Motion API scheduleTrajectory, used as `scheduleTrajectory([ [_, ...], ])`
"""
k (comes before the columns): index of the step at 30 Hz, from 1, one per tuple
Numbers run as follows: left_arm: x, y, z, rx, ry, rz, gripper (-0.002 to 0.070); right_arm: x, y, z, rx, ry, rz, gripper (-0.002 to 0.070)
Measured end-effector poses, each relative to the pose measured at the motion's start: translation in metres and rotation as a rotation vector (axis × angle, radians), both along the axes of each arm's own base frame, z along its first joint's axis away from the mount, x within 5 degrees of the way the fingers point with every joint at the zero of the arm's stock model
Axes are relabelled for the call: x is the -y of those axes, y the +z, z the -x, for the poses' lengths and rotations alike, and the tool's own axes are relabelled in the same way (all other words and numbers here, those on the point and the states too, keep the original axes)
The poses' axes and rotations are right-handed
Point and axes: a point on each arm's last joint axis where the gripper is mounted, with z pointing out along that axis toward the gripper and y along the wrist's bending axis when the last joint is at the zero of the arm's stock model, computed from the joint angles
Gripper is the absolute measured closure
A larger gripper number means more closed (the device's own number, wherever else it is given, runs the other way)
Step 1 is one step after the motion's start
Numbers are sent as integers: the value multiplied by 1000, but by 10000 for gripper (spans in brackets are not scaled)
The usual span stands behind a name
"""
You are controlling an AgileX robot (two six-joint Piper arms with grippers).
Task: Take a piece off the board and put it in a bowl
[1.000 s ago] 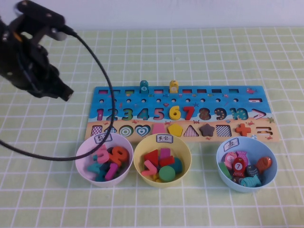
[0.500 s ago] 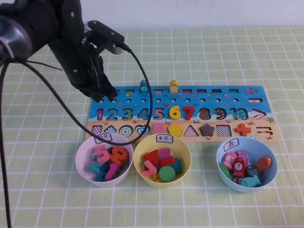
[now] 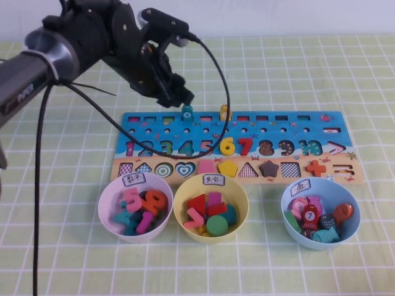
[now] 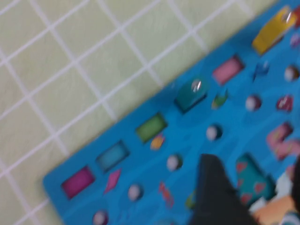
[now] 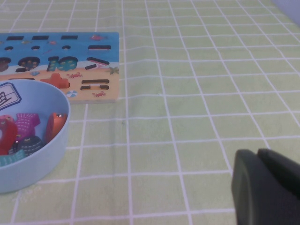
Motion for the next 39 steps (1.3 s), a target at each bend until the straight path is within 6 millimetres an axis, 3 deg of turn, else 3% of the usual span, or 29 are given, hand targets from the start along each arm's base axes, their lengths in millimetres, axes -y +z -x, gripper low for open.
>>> scheduleTrajectory([
  [3,7,-3,-10,19,19,59,247,0,0,0,0,0,0,694],
  [7,11,-17,-23,32,84,99,195,0,0,0,0,0,0,694],
  [16,16,-53,-36,6,153,119,184,0,0,0,-1,0,0,694],
  [39,31,-90,-47,15,184,159,188,0,0,0,-1,0,0,694],
])
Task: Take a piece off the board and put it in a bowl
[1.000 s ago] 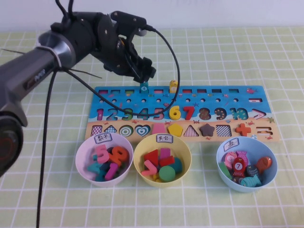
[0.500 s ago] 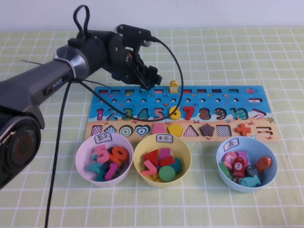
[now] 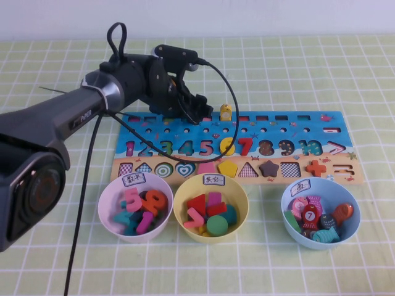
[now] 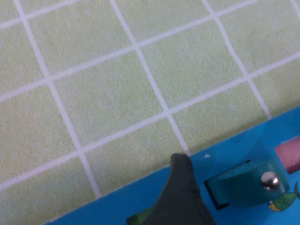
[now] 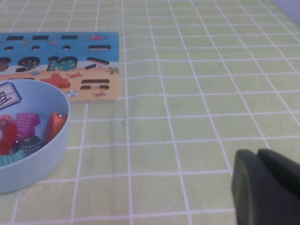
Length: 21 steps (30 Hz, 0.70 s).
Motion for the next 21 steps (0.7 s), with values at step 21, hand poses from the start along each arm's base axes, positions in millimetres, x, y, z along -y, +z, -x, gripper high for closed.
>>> scheduleTrajectory([
  [21,0,-1,1,-18,12,1,470,0,0,0,0,0,0,694],
])
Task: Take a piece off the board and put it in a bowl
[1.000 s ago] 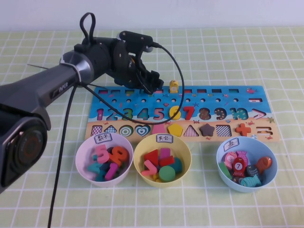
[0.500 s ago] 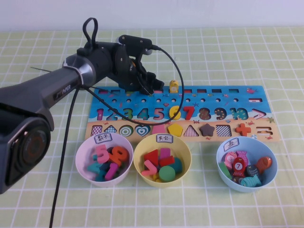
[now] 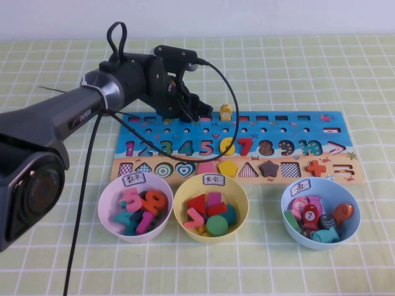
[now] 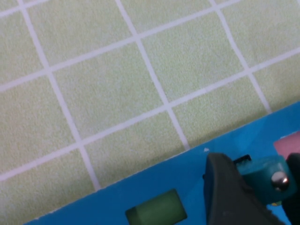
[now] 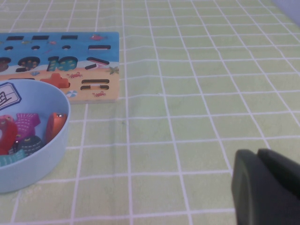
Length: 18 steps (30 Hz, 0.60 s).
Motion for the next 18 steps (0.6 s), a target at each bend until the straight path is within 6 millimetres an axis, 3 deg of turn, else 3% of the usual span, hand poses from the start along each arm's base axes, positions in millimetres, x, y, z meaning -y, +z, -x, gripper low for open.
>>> scheduleTrajectory([
  [12,-3,34,6,48,-13,11,470,0,0,0,0,0,0,694],
  [18,-5,57,22,22,-105,-67,470,0,0,0,0,0,0,694],
])
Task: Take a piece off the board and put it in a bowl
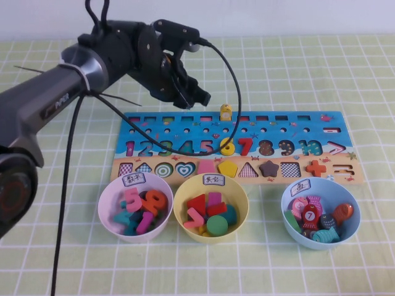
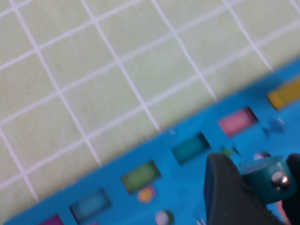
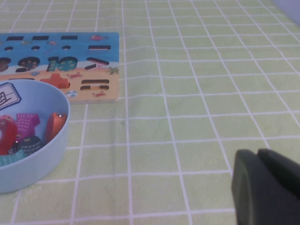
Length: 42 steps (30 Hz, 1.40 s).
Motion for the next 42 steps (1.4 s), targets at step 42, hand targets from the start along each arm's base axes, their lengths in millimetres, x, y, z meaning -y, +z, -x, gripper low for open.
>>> scheduleTrajectory([
  [42,126,-15,197,123,-791,52,470,0,0,0,0,0,0,694],
])
